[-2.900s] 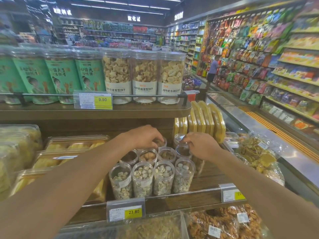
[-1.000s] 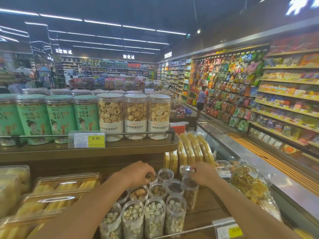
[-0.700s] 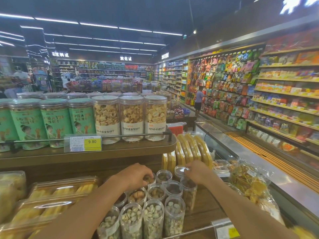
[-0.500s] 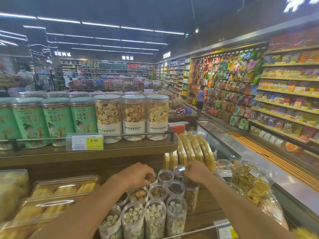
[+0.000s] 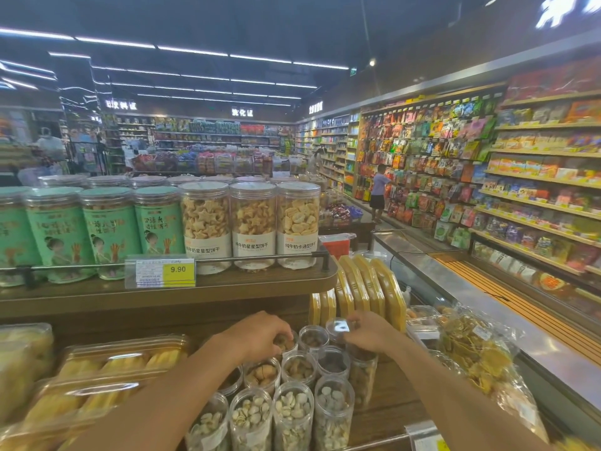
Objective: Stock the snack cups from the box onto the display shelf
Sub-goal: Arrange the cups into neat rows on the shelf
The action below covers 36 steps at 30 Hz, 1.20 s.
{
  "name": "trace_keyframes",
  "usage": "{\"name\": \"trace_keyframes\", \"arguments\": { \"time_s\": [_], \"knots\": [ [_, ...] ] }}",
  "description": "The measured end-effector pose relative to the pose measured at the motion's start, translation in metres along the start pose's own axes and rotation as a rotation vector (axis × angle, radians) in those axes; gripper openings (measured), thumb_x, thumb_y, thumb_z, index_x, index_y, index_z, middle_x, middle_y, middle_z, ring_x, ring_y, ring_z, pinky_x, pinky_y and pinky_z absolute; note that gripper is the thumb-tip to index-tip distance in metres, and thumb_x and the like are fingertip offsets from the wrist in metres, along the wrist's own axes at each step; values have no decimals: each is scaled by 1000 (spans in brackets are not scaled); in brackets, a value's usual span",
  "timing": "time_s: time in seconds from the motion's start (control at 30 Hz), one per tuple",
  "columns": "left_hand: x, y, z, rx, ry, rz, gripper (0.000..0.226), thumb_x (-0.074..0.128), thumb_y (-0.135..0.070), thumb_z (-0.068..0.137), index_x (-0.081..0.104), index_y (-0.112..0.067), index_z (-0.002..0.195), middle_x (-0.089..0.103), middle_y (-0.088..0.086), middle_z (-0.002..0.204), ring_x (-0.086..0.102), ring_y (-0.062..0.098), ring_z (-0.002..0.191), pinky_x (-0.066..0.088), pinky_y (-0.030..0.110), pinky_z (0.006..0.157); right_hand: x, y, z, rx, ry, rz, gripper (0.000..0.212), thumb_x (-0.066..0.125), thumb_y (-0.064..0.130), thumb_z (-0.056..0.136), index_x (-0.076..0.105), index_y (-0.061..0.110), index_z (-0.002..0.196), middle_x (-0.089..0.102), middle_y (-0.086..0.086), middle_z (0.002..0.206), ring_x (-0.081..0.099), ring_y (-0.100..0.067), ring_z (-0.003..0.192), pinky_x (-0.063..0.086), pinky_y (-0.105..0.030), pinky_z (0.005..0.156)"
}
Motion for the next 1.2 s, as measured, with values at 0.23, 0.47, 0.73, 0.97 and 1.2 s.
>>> {"name": "trace_keyframes", "arguments": {
  "time_s": [0.23,0.47,0.73,0.97,1.2],
  "knots": [
    [-1,0,0,-5,-1,-7,39,70,-27,96,64,-35,134,64,-12,134,60,8,120,48,30,102,-10,4,8,18,-13,35,42,69,50,82,43,23,63,41,8,61,39,-8,55,35,-25,56],
    [-1,0,0,-4,1,-8,38,72,-26,95,66,-34,132,68,-12,130,63,7,116,50,29,100,-2,2,14,46,-76,-62,32,68,47,88,68,14,88,64,-2,75,61,-15,68,53,-29,69],
    [-2,-2,-1,0,-6,-6,39,72,-25,95,66,-32,133,67,-12,130,62,8,117,49,28,100,-1,-3,15,89,-97,2,38,72,43,85,53,18,64,41,2,57,42,-14,54,39,-29,59],
    [1,1,2,-11,-6,-7,39,71,-27,95,65,-34,133,66,-12,132,61,8,117,48,28,100,3,-6,15,154,-165,-48,39,66,51,90,59,18,72,54,3,60,54,-13,55,48,-28,58],
    [-5,-8,-6,-19,29,-10,39,69,-25,97,64,-31,136,64,-9,136,59,11,121,46,29,101,3,-2,9,86,-131,-55,36,63,48,94,62,17,76,50,3,58,51,-13,54,47,-30,60]
  ]
}}
Point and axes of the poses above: each hand's wrist, its own z-axis towards the middle knuckle, its own x-axis out of the palm, y = z × x, the point moved 4 cm from there along z, towards the middle knuckle
